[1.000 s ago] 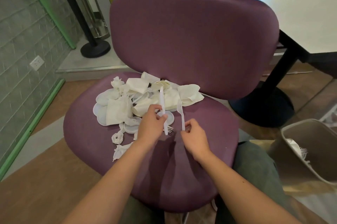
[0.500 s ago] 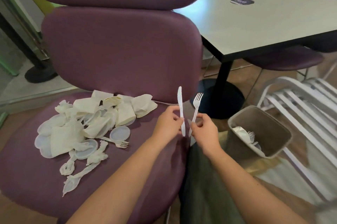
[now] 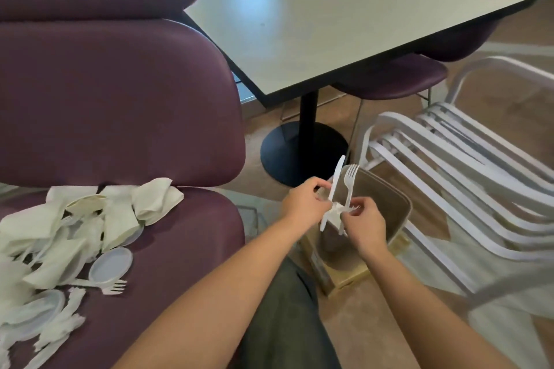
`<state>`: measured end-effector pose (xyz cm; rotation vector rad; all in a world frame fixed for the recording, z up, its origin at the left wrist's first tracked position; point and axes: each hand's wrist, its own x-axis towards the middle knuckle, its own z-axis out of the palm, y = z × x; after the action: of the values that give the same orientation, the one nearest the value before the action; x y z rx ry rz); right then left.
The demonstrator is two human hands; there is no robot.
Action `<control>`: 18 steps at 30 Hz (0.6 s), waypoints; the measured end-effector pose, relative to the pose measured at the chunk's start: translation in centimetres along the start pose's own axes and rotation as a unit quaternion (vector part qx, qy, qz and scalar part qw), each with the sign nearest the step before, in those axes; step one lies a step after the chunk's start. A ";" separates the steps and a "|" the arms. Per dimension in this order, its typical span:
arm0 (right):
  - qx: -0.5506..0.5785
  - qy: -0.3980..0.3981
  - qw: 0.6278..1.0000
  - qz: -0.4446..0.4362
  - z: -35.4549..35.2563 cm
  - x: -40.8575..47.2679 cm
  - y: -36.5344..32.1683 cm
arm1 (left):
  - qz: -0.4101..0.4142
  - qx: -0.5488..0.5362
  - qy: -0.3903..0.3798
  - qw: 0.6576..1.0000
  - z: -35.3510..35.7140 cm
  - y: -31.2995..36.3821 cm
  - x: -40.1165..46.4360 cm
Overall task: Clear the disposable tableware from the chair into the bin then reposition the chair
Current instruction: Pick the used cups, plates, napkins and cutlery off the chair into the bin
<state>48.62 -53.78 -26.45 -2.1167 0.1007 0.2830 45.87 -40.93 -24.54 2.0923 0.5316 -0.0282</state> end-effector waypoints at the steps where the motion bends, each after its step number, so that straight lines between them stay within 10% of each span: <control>1: -0.012 0.004 1.000 0.010 -0.6 0.9 0.6 | -0.001 -0.002 -0.010 1.000 1.0 0.4 0.8; 18: -0.172 -0.056 0.984 0.004 -2.1 6.1 2.7 | -0.033 0.114 -0.058 0.991 7.5 1.1 6.4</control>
<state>54.36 -56.72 -29.05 -2.4360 -0.0079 0.4502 53.41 -45.18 -29.25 2.2769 0.5465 -0.2578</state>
